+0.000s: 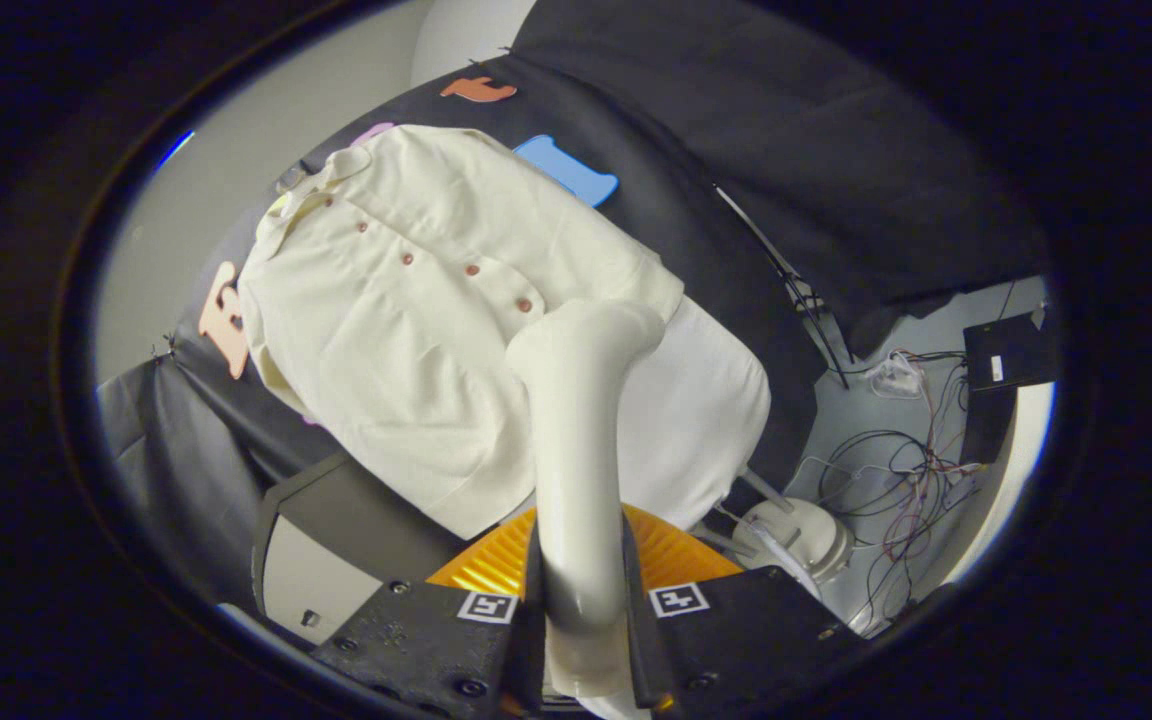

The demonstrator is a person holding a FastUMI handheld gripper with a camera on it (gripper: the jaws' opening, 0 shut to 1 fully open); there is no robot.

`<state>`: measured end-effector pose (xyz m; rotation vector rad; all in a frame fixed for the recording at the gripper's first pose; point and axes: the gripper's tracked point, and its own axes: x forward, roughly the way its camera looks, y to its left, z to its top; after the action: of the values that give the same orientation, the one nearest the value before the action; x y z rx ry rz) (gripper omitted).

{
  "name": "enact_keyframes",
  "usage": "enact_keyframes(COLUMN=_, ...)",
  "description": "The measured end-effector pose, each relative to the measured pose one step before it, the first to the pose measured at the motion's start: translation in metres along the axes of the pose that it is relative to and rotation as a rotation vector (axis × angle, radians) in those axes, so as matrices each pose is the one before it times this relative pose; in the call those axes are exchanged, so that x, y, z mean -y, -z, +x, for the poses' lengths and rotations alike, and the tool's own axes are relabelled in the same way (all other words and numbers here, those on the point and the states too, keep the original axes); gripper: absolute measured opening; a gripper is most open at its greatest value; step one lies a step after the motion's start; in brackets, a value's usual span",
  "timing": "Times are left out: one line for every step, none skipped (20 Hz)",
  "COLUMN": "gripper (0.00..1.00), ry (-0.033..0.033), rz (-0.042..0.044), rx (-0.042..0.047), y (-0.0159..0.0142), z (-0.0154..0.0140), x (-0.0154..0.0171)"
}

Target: Iron the clothes twice with a garment steamer, once on the left side and once on the right side.

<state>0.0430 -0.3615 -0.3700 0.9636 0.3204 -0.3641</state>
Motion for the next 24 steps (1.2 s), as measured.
enact_keyframes(gripper=0.34, ry=-0.0192, rz=-0.01795, rx=0.01341, y=0.00257, z=-0.0122, x=-0.01771)
enact_keyframes(gripper=0.34, ry=-0.0169, rz=-0.02221, rx=0.0187, y=0.0, z=-0.00946, x=-0.01625)
enact_keyframes(gripper=0.33, ry=-0.02051, rz=-0.02864, rx=0.01258, y=0.00096, z=-0.0106, x=-0.01933)
enact_keyframes(gripper=0.33, ry=-0.02103, rz=-0.02893, rx=0.01248, y=0.00083, z=-0.0081, x=-0.02126)
enact_keyframes(gripper=0.34, ry=-0.02361, rz=-0.02766, rx=0.0077, y=-0.0002, z=-0.00731, x=-0.02371)
enact_keyframes(gripper=0.33, ry=-0.03209, rz=-0.03296, rx=0.00713, y=-0.00011, z=-0.00771, x=-0.02418)
enact_keyframes(gripper=0.33, ry=-0.03761, rz=-0.0349, rx=0.00527, y=0.00031, z=-0.0064, x=-0.02683)
enact_keyframes(gripper=0.33, ry=-0.03144, rz=-0.04102, rx=-0.00789, y=0.00292, z=-0.00433, x=-0.02751)
enact_keyframes(gripper=0.33, ry=-0.02721, rz=-0.0431, rx=-0.00098, y=0.00157, z=-0.00448, x=-0.02538)
enact_keyframes(gripper=0.33, ry=-0.02877, rz=-0.04238, rx=-0.00767, y=0.00205, z=-0.00778, x=-0.01698)
enact_keyframes(gripper=0.33, ry=-0.03562, rz=-0.02243, rx=0.00066, y=0.0006, z=-0.00354, x=-0.0254)
enact_keyframes(gripper=0.33, ry=-0.03665, rz=-0.00549, rx=-0.00246, y=-0.00029, z=-0.00446, x=-0.02473)
enact_keyframes(gripper=0.33, ry=-0.03349, rz=0.00658, rx=-0.00167, y=0.00057, z=-0.00257, x=-0.02399)
enact_keyframes(gripper=0.33, ry=-0.02564, rz=-0.00431, rx=-0.0061, y=0.00167, z=-0.00246, x=-0.02189)
enact_keyframes(gripper=0.33, ry=-0.0214, rz=-0.01967, rx=0.00357, y=-0.00033, z=-0.00272, x=-0.02021)
enact_keyframes(gripper=0.33, ry=-0.02053, rz=-0.02756, rx=-0.00648, y=0.00043, z=-0.00401, x=-0.01869)
enact_keyframes(gripper=0.33, ry=-0.01292, rz=-0.01722, rx=-0.002, y=0.00027, z=-0.00277, x=-0.01719)
enact_keyframes(gripper=0.33, ry=-0.0096, rz=-0.01457, rx=-0.00359, y=0.00087, z=-0.00445, x=-0.01424)
enact_keyframes(gripper=0.33, ry=-0.01724, rz=-0.00948, rx=0.00675, y=-0.0009, z=-0.00367, x=-0.01642)
enact_keyframes(gripper=0.33, ry=-0.01216, rz=-0.01443, rx=0.00413, y=0.00039, z=-0.00501, x=-0.01553)
enact_keyframes(gripper=0.33, ry=0.00181, rz=-0.02101, rx=0.01769, y=-0.00238, z=-0.00603, x=-0.01291)
enact_keyframes(gripper=0.33, ry=0.00539, rz=-0.02624, rx=0.03046, y=-0.00475, z=-0.00544, x=-0.01092)
enact_keyframes(gripper=0.33, ry=0.0042, rz=-0.03163, rx=0.0097, y=-0.00038, z=-0.00553, x=-0.00987)
enact_keyframes(gripper=0.33, ry=-0.00164, rz=-0.03432, rx=0.01284, y=-0.0015, z=-0.00532, x=-0.01159)
